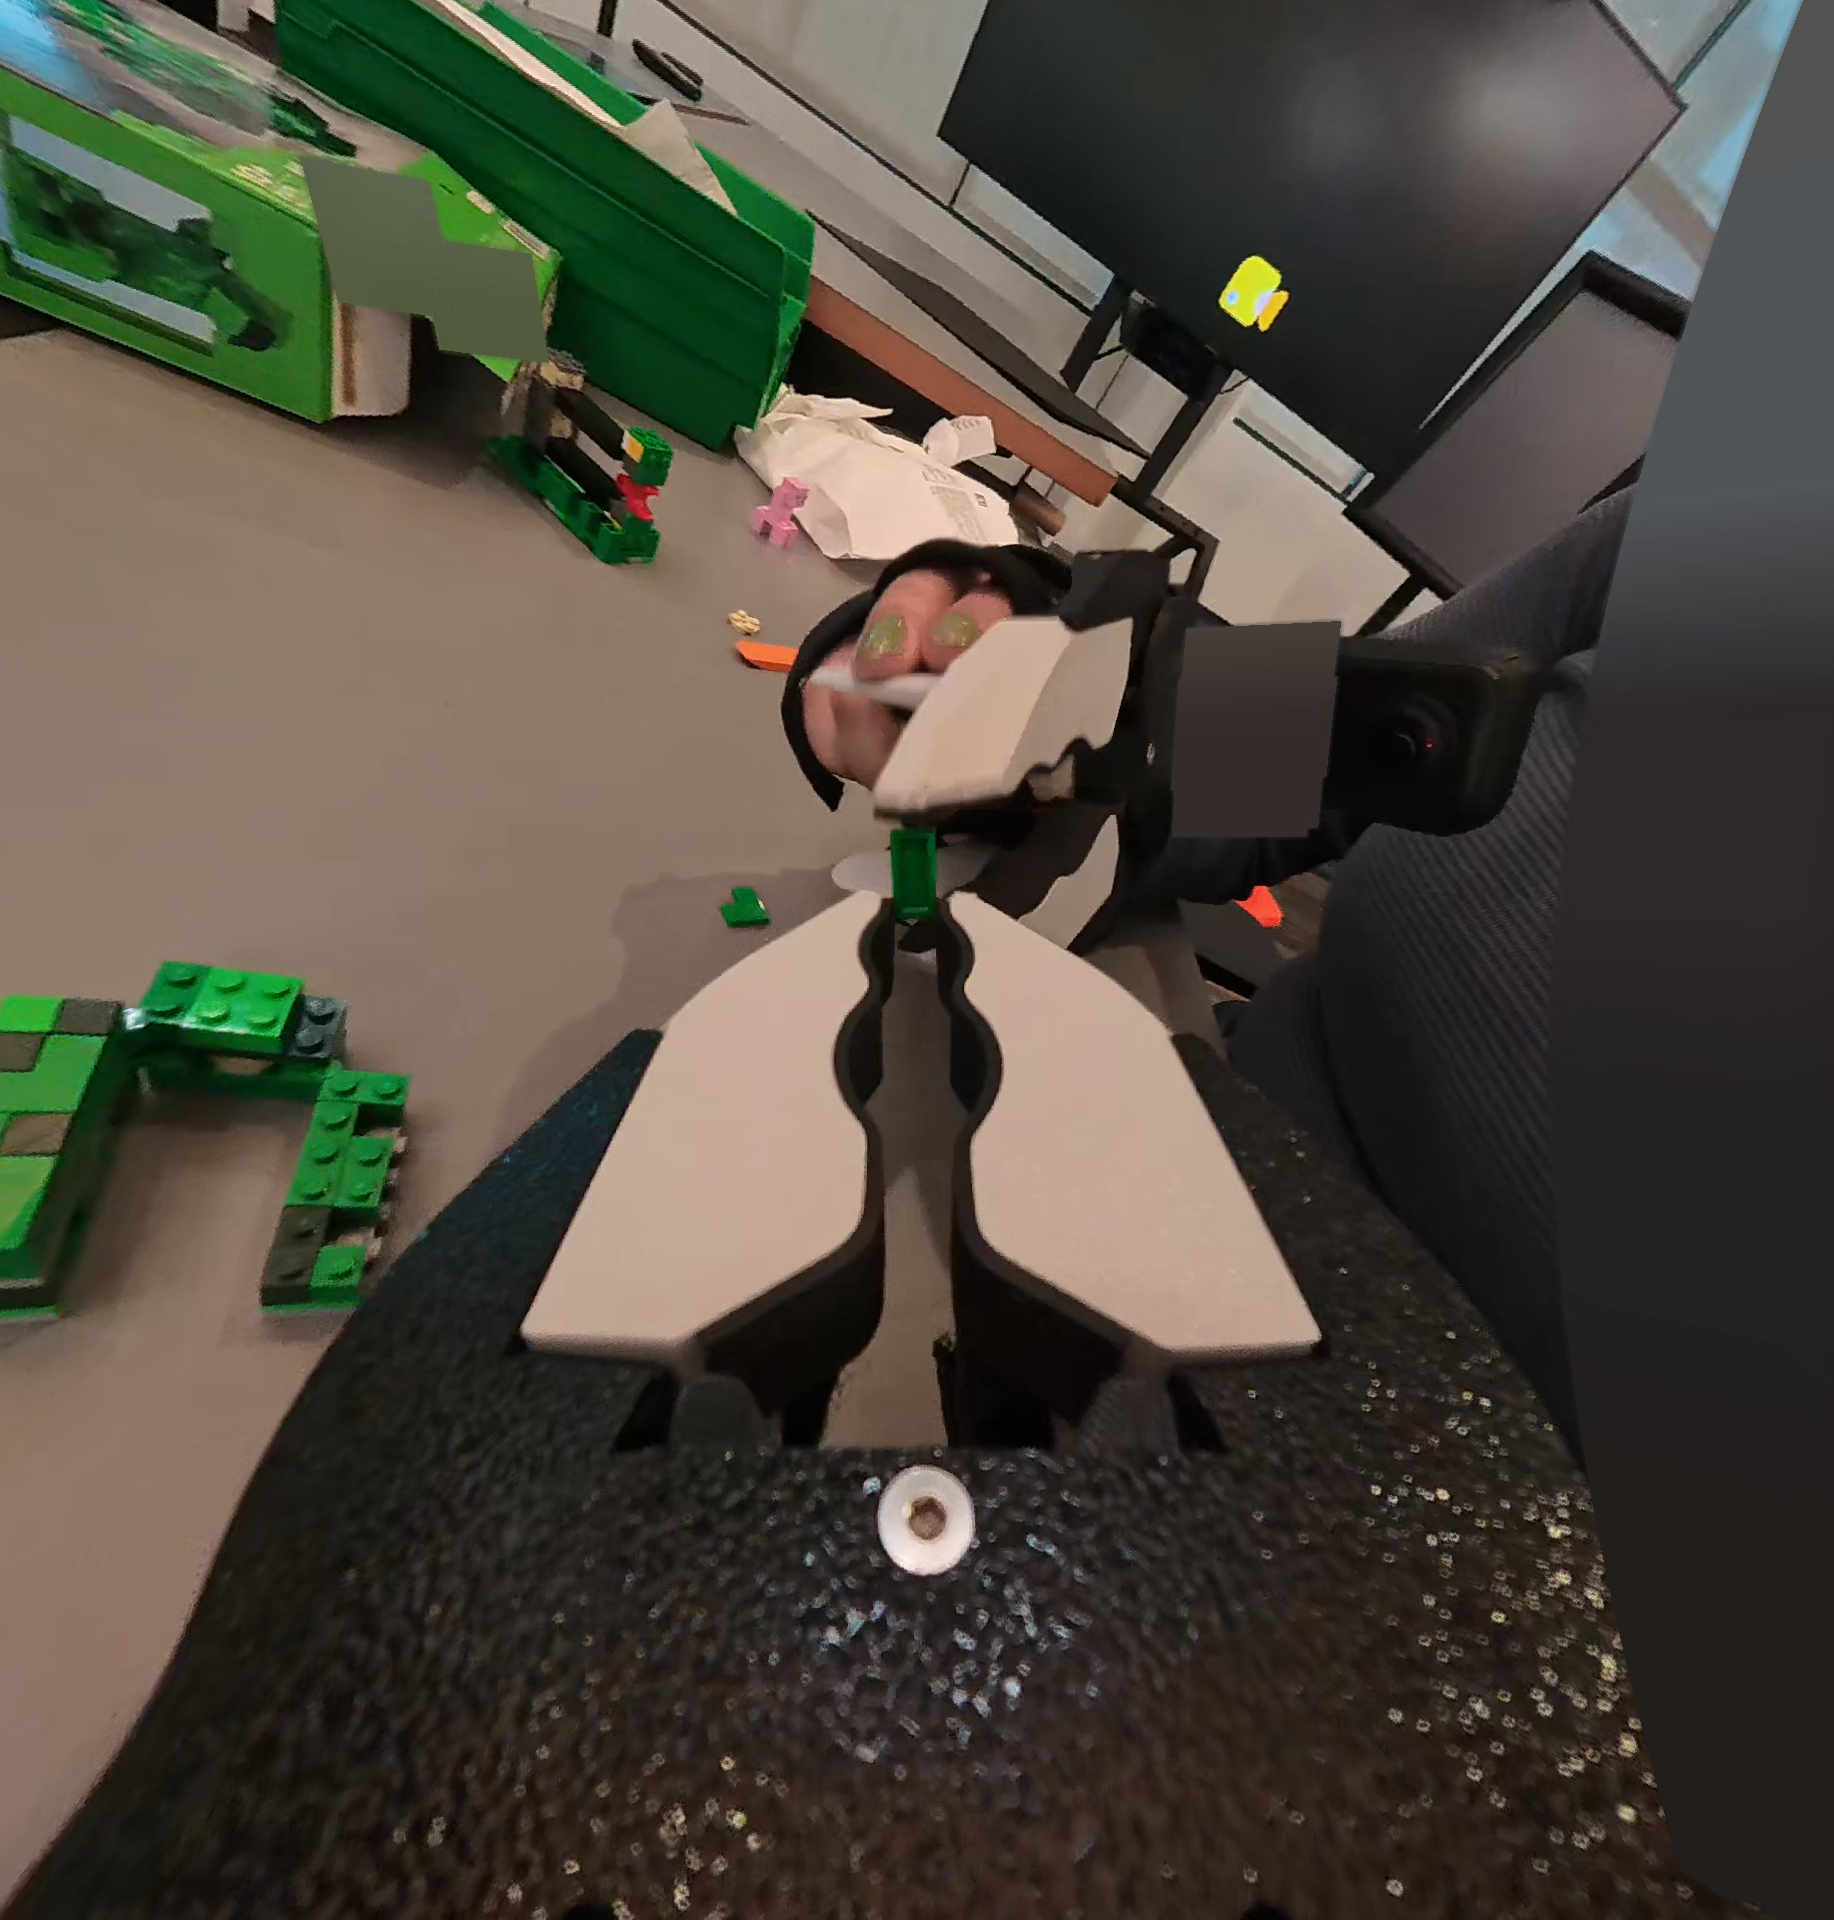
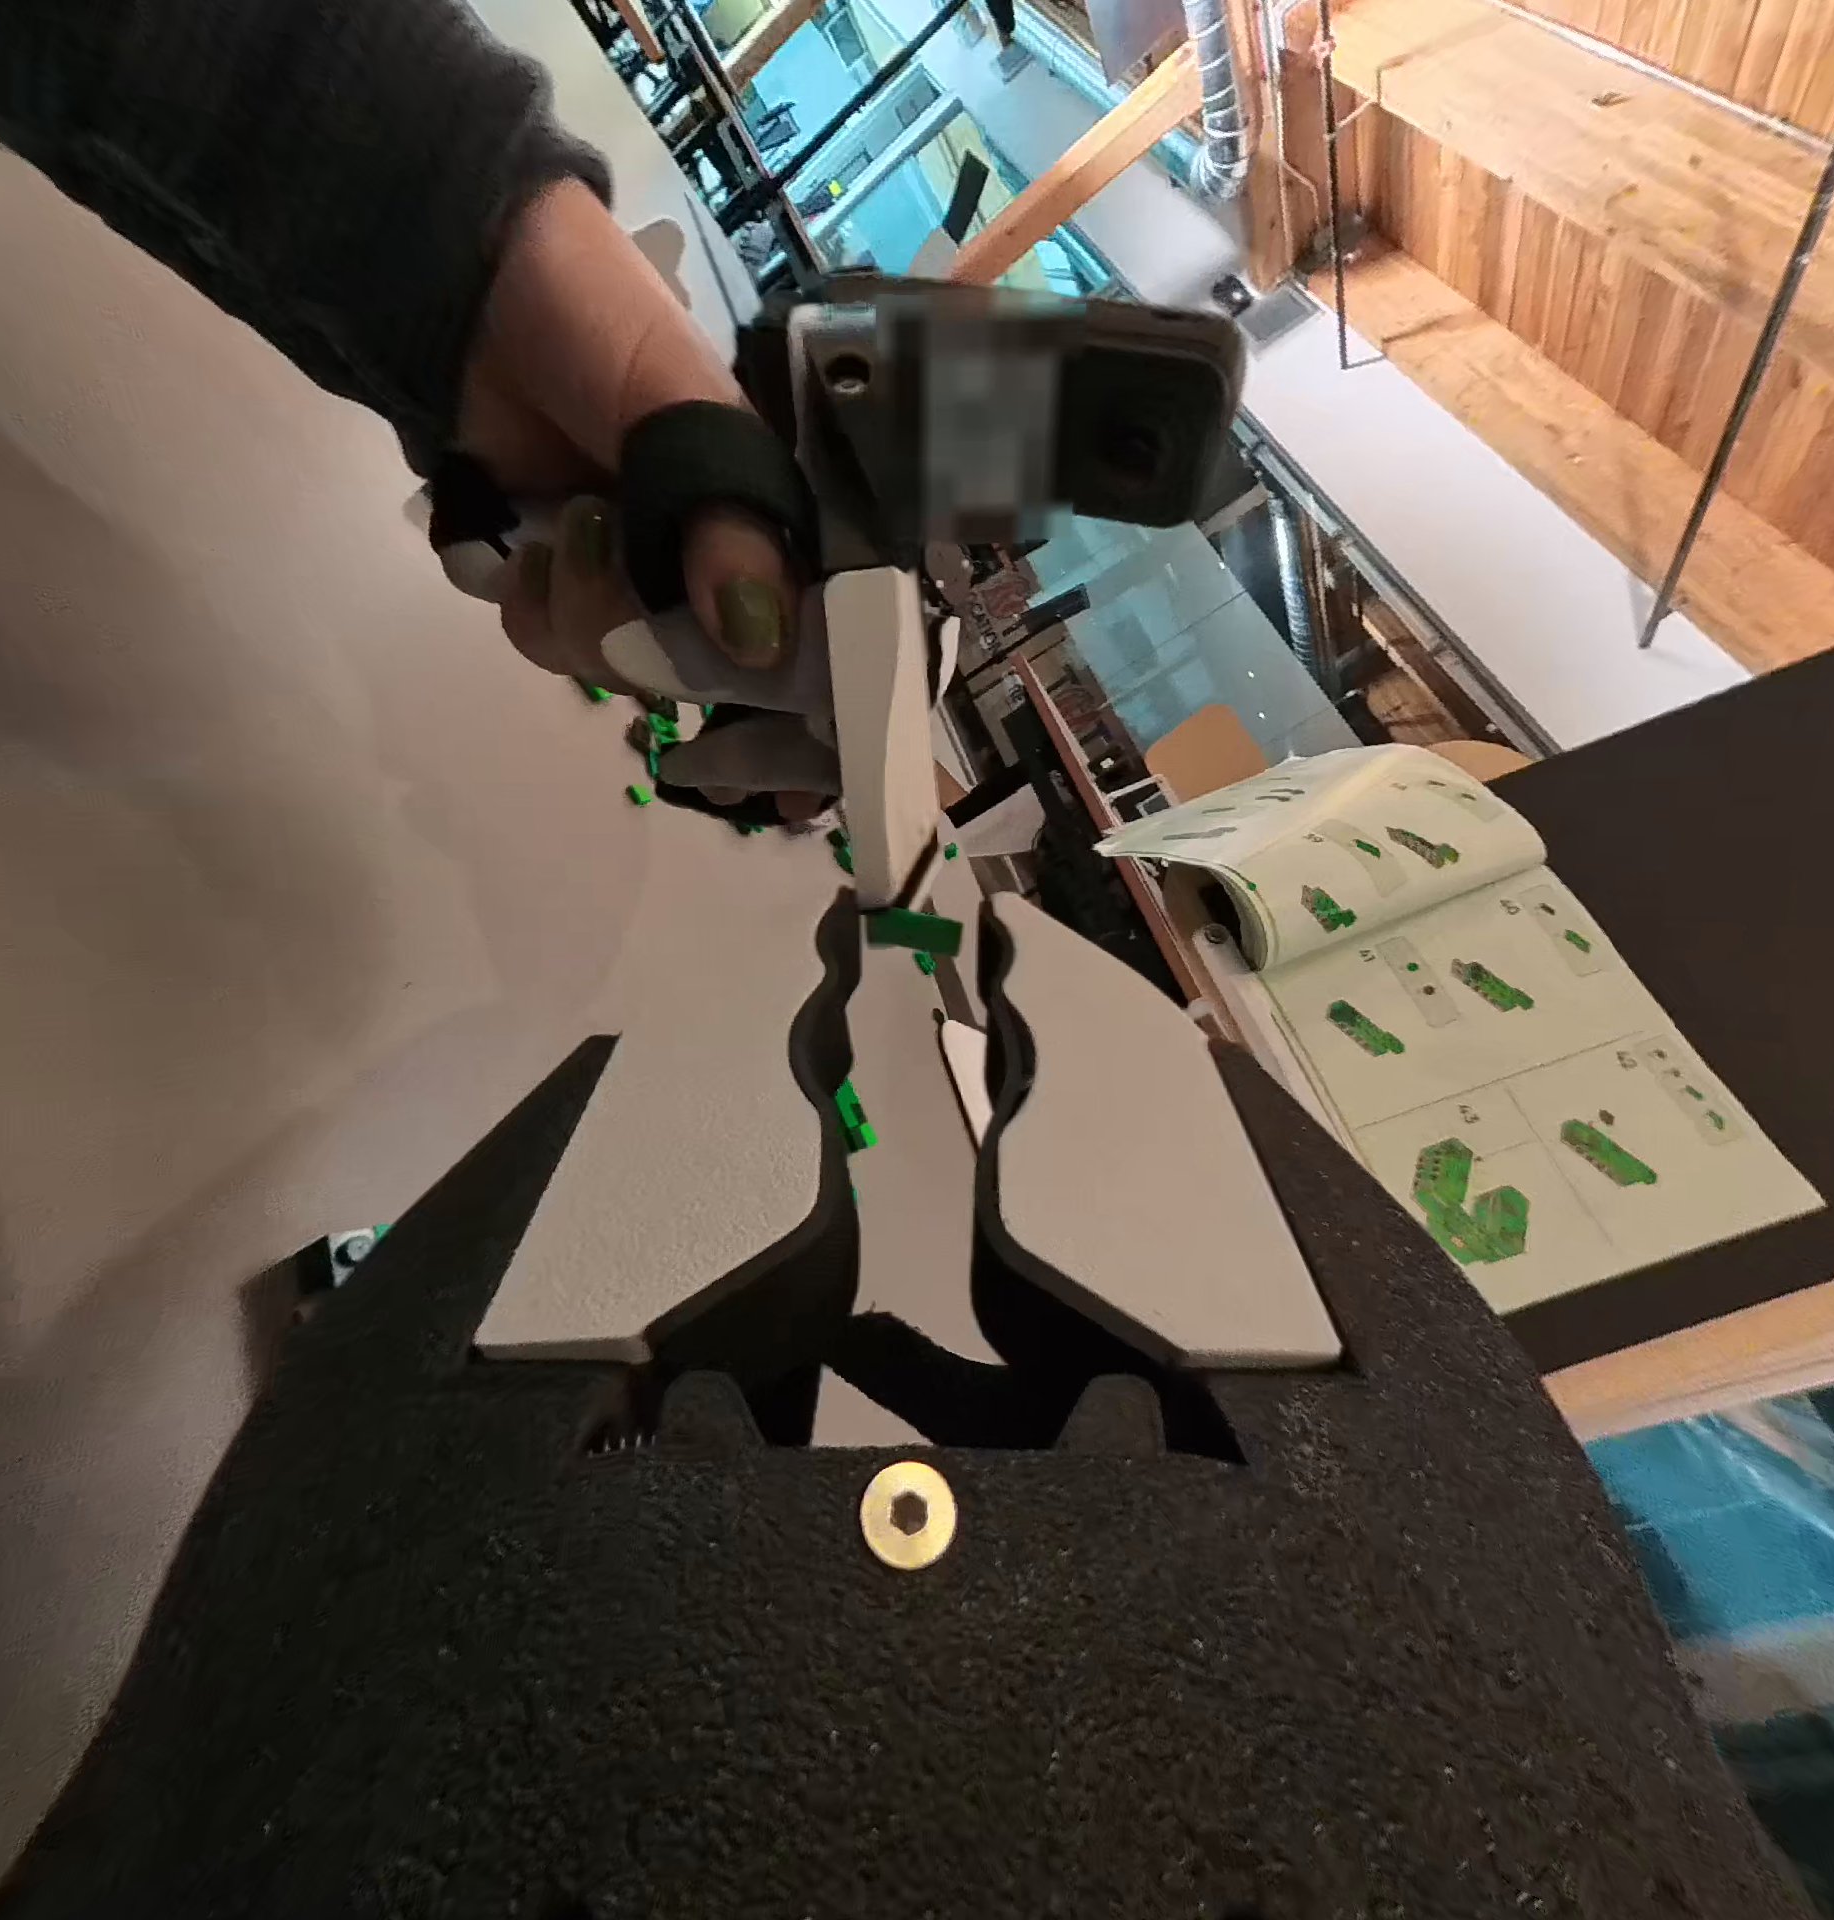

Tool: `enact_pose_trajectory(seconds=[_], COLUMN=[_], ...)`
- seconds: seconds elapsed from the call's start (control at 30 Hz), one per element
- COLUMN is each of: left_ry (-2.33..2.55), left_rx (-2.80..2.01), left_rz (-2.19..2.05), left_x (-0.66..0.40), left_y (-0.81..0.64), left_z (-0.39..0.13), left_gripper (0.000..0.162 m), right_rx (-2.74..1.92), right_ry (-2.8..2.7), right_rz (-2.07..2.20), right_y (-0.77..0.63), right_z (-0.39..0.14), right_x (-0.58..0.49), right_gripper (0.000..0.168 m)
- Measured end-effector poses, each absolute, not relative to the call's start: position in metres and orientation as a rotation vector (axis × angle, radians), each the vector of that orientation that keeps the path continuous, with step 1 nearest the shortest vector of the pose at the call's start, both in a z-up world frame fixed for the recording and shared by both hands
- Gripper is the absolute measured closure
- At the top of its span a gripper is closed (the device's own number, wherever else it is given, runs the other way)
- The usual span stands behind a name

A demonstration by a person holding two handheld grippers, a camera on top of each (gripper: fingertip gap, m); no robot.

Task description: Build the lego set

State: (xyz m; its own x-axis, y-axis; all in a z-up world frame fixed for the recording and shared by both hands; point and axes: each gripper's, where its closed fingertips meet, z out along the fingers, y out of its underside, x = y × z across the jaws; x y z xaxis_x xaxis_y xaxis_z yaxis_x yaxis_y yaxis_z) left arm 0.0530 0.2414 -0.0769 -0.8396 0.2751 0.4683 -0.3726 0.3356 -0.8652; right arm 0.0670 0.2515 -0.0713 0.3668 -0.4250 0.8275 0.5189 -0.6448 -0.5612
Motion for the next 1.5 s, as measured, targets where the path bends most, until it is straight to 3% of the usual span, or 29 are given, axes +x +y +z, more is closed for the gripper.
enact_pose_trajectory(seconds=[0.13,0.2,0.4,0.67,1.03,1.13,1.4,1.5], left_ry=[-2.034,-2.106,-2.352,-2.461,-2.710,-2.844,-3.191,-3.225], left_rx=[0.115,0.145,0.234,0.280,0.431,0.546,0.687,0.419], left_rz=[1.525,1.507,1.520,1.502,1.444,1.390,0.852,0.766], left_x=[0.050,0.053,0.066,0.068,0.102,0.123,0.171,0.175], left_y=[0.237,0.240,0.261,0.279,0.314,0.332,0.389,0.385], left_z=[-0.078,-0.085,-0.106,-0.121,-0.134,-0.140,-0.173,-0.176], left_gripper=[0.153,0.140,0.142,0.144,0.137,0.132,0.132,0.133], right_rx=[-1.825,-1.974,-2.646,-3.081,-3.164,-3.143,-2.780,-2.614], right_ry=[-0.086,-0.074,0.146,0.058,0.034,0.043,0.220,0.294], right_rz=[-1.379,-1.331,-0.797,-0.262,-0.169,-0.210,-0.565,-0.620], right_y=[0.245,0.225,0.132,0.092,0.093,0.095,0.116,0.119], right_z=[-0.076,-0.090,-0.154,-0.196,-0.200,-0.199,-0.153,-0.139], right_x=[0.064,0.070,0.078,0.062,0.057,0.059,0.060,0.051], right_gripper=[0.152,0.152,0.152,0.152,0.152,0.138,0.132,0.132])
